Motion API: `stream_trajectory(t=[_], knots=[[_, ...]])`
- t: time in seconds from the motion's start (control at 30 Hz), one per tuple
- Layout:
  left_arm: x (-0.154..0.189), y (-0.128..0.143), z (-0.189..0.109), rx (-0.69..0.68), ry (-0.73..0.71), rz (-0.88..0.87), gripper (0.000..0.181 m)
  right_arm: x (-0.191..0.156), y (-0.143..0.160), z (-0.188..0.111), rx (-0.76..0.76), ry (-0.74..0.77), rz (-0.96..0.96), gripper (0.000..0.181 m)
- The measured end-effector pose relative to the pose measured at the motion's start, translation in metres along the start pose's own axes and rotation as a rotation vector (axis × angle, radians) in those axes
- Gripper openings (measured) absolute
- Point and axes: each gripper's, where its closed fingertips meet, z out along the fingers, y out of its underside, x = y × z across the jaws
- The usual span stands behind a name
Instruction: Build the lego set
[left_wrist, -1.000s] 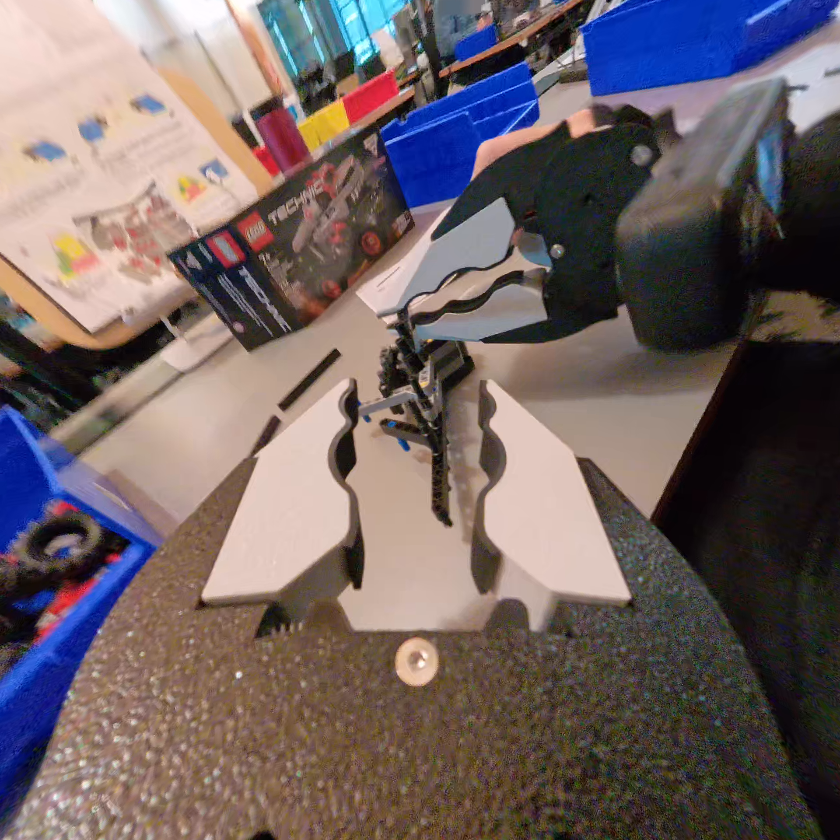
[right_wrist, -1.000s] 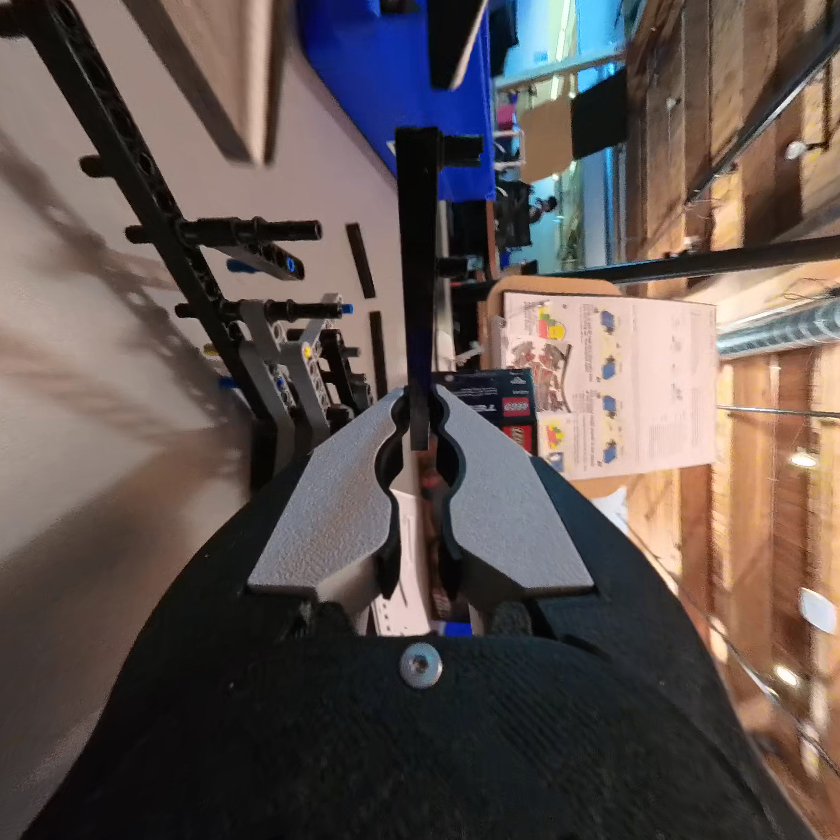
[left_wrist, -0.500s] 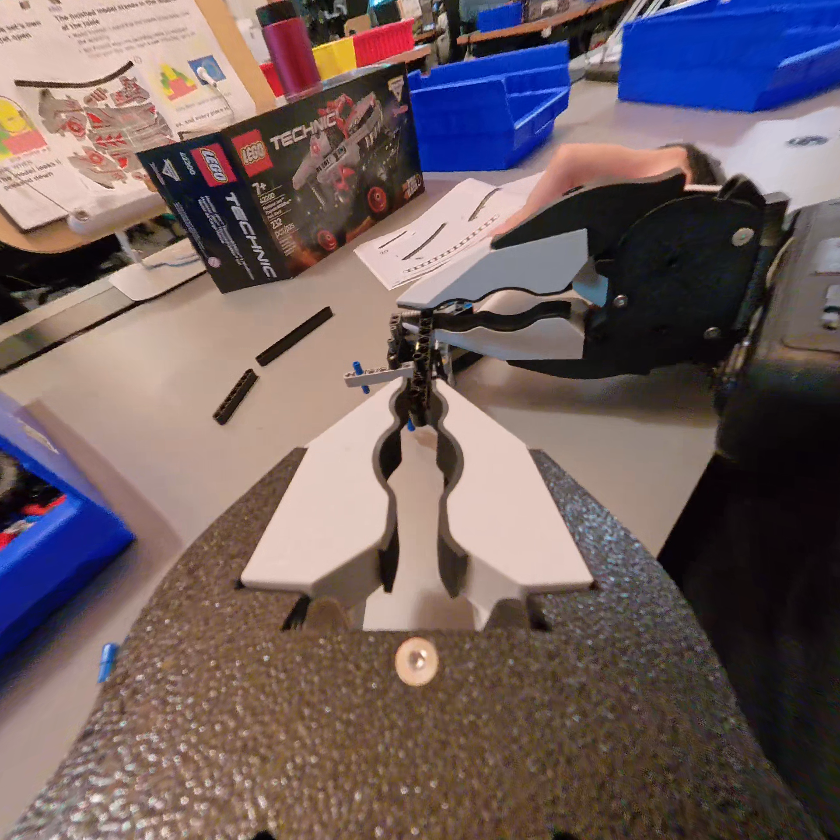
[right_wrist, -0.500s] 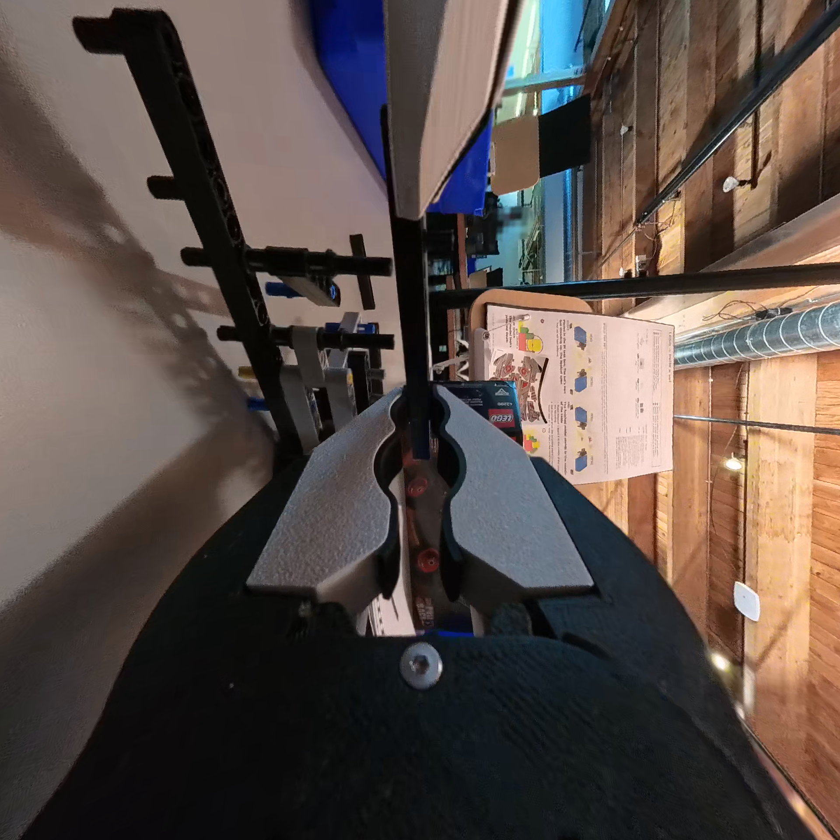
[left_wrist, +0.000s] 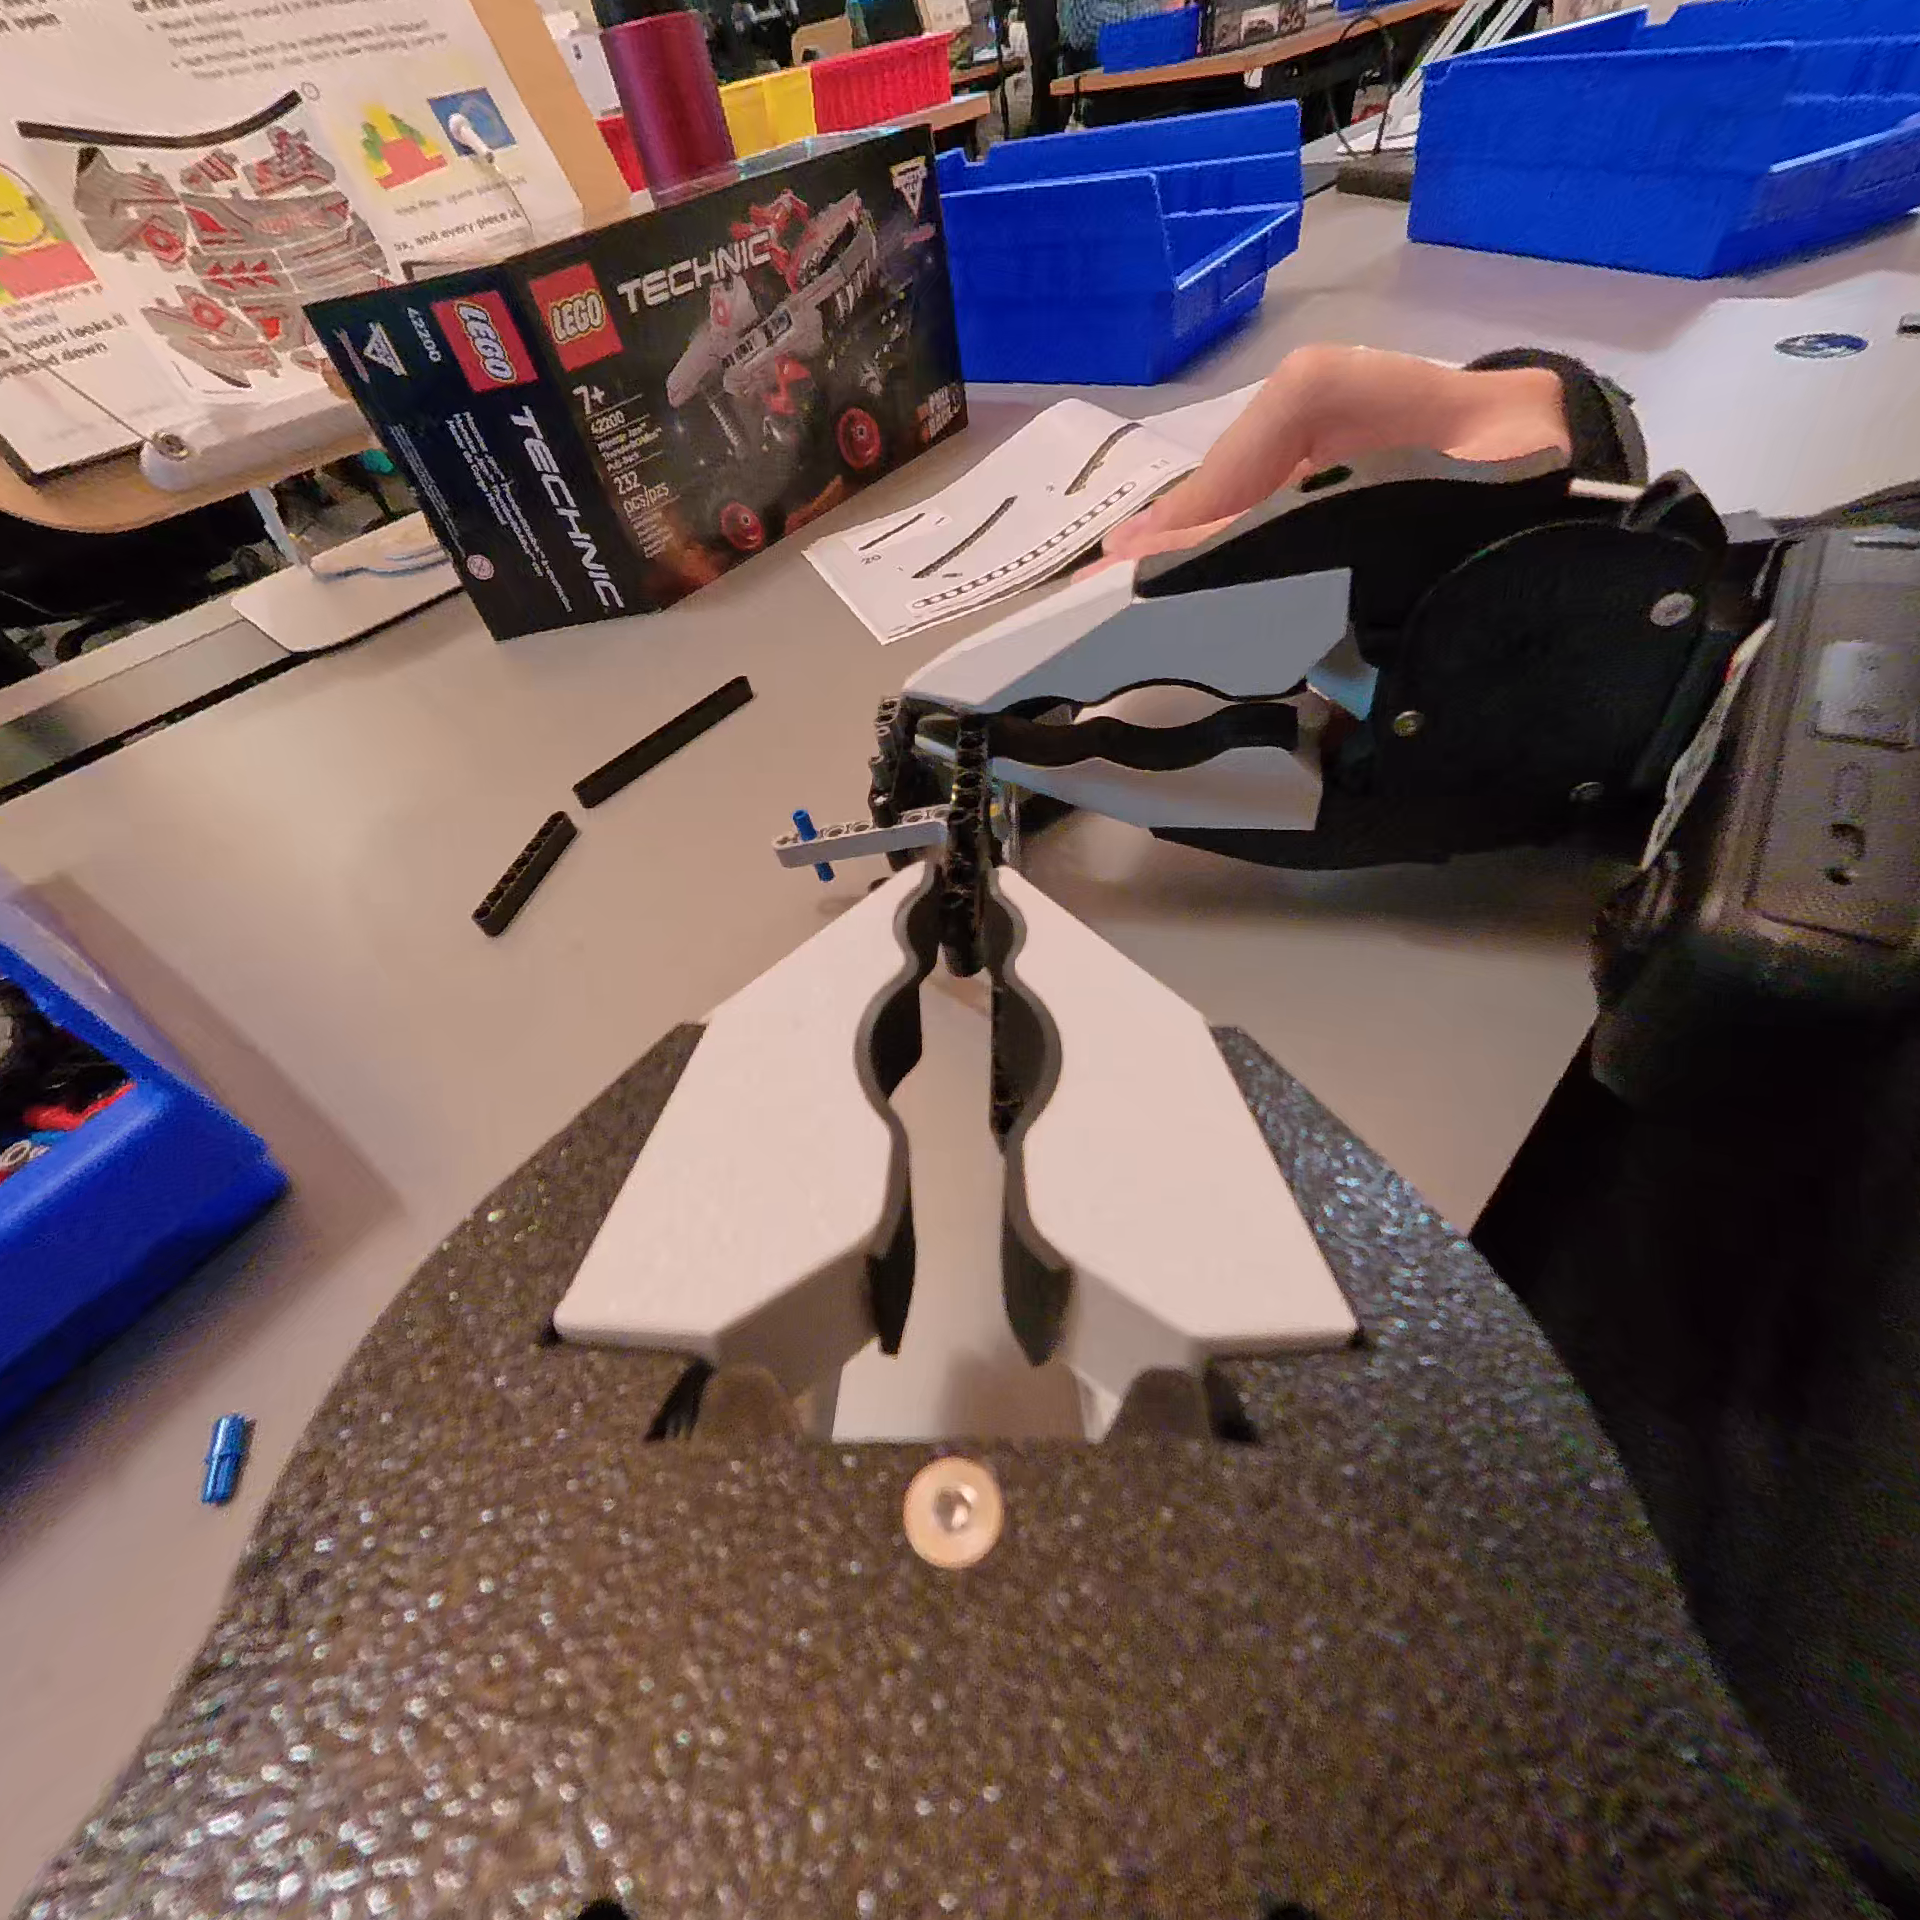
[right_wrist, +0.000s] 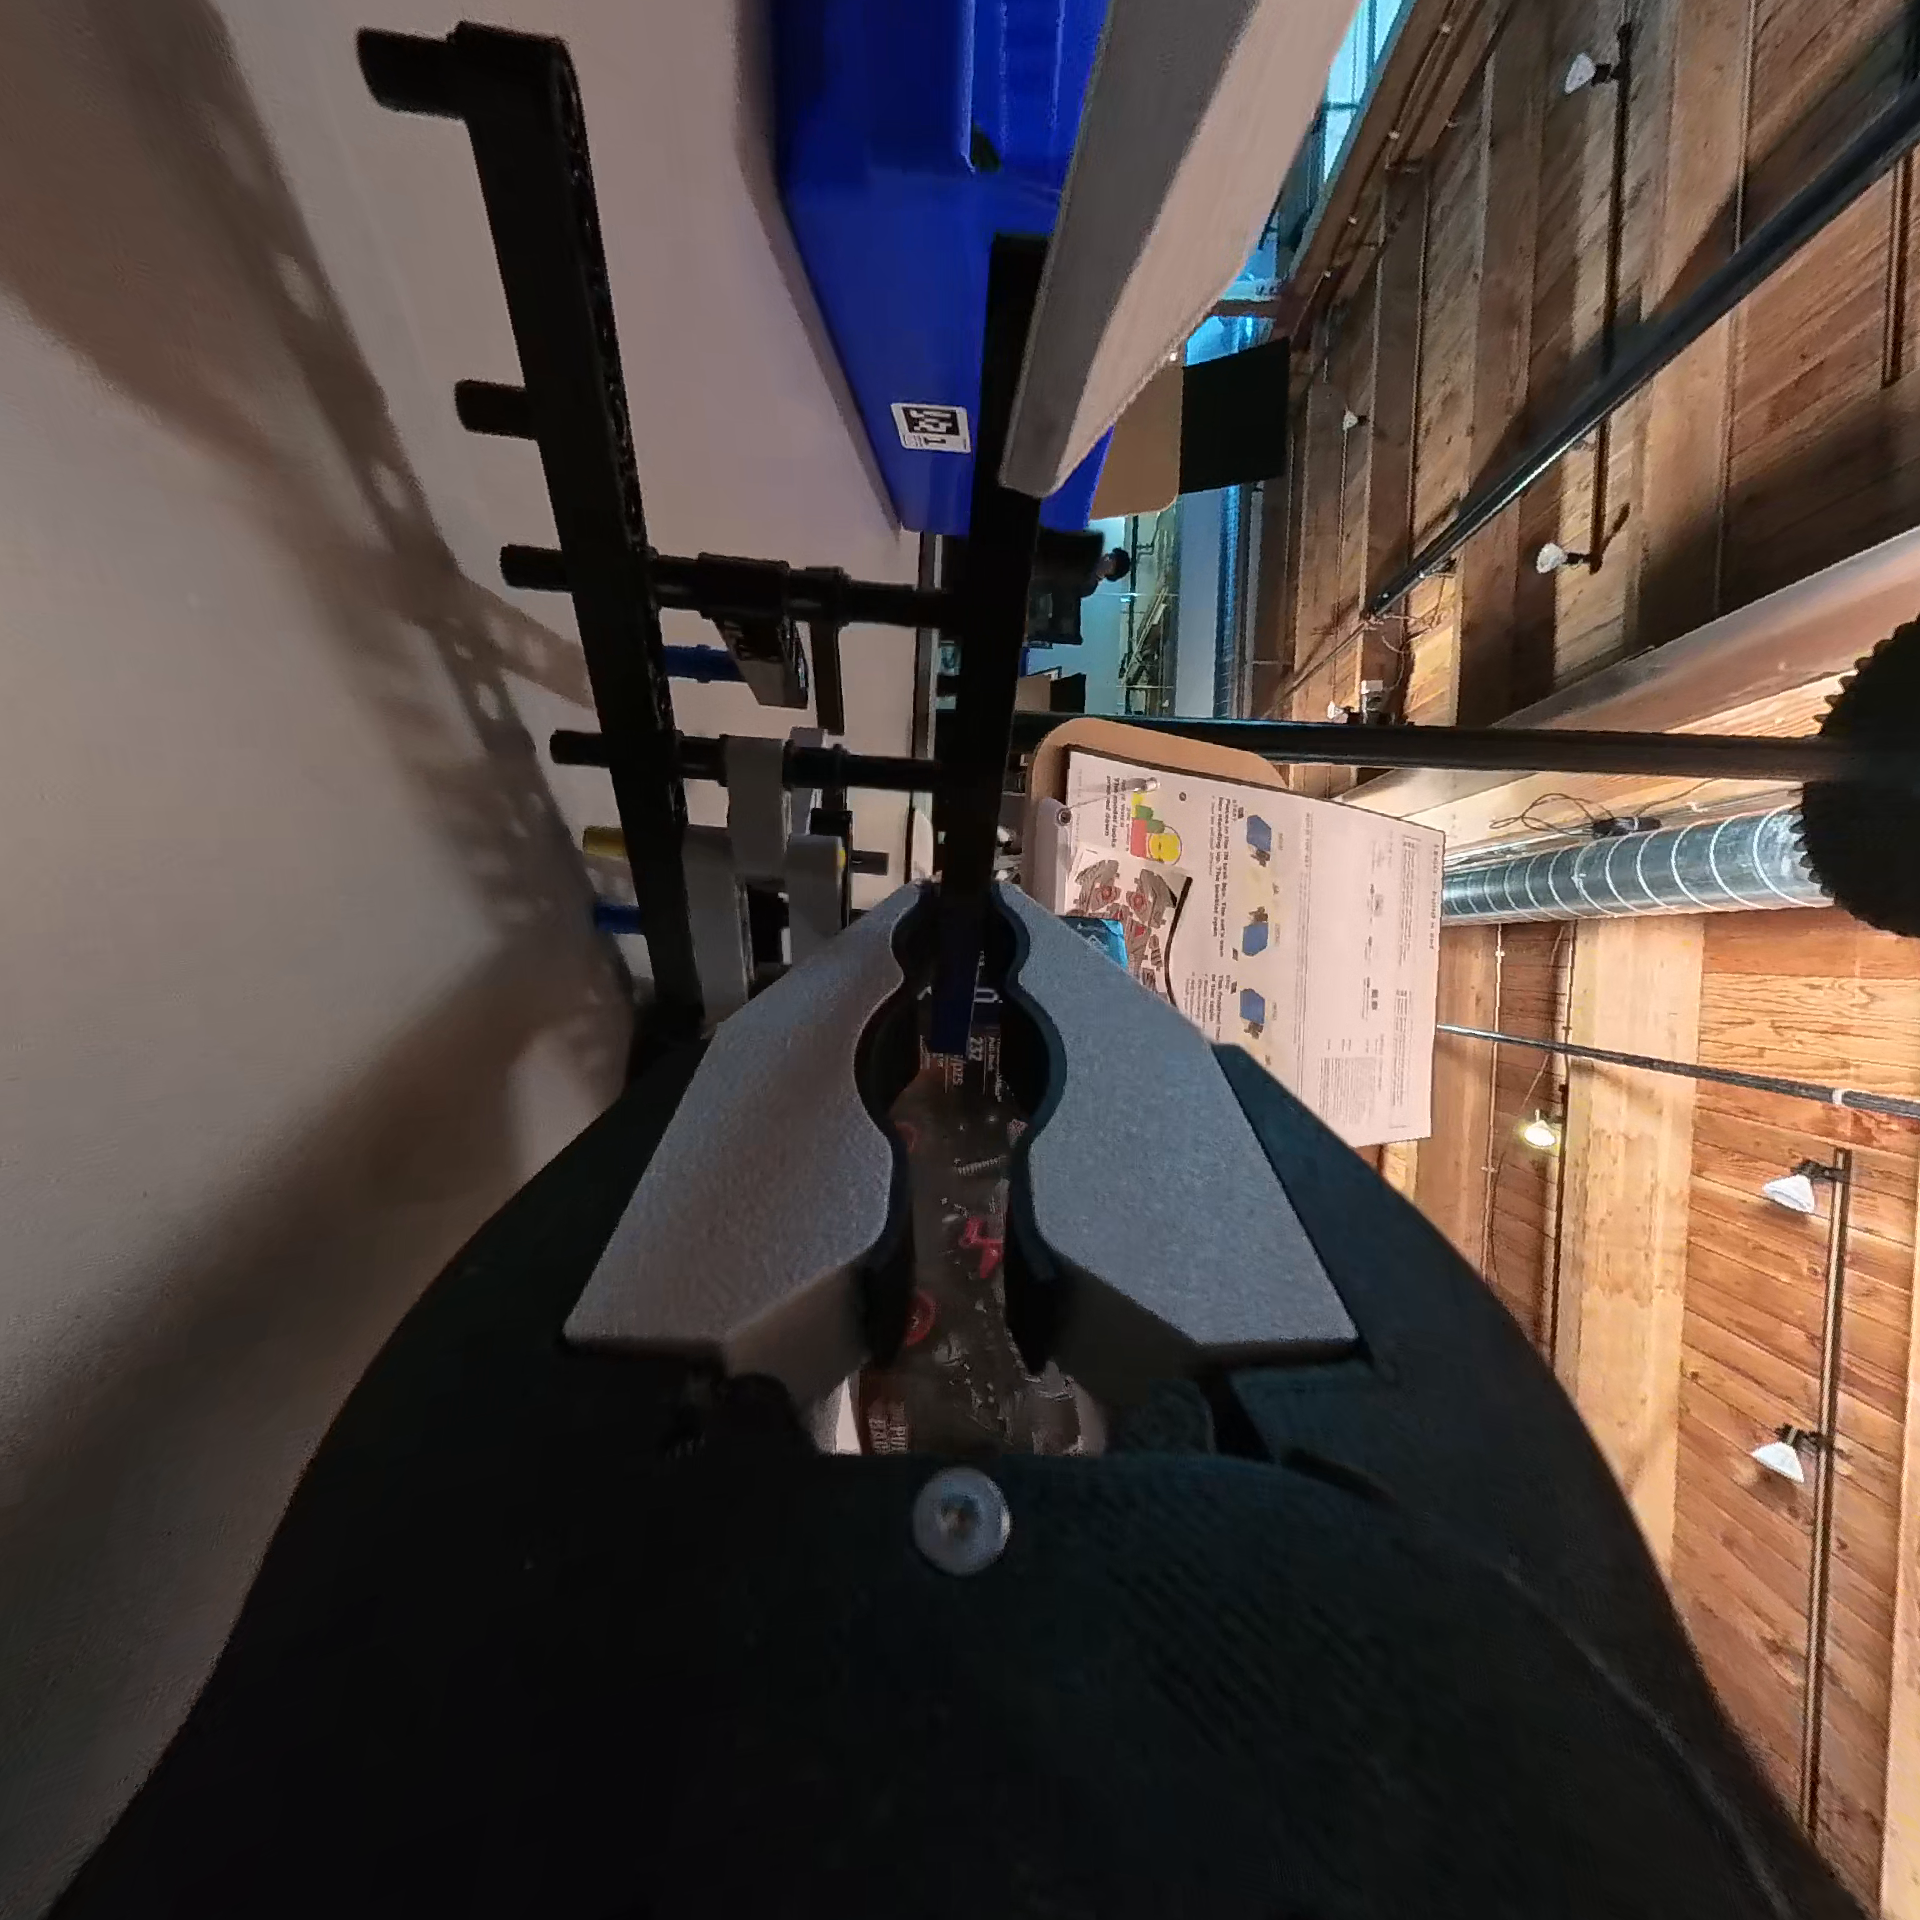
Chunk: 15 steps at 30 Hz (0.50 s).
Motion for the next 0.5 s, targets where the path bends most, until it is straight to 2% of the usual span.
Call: stream_trajectory(t=[0.5], knots=[[-0.0008, -0.0002, -0.0056, 0.013, 0.006, -0.018, 0.005, 0.0021, -0.0057, -0.0001, 0.019, 0.028, -0.038, 0.006]])
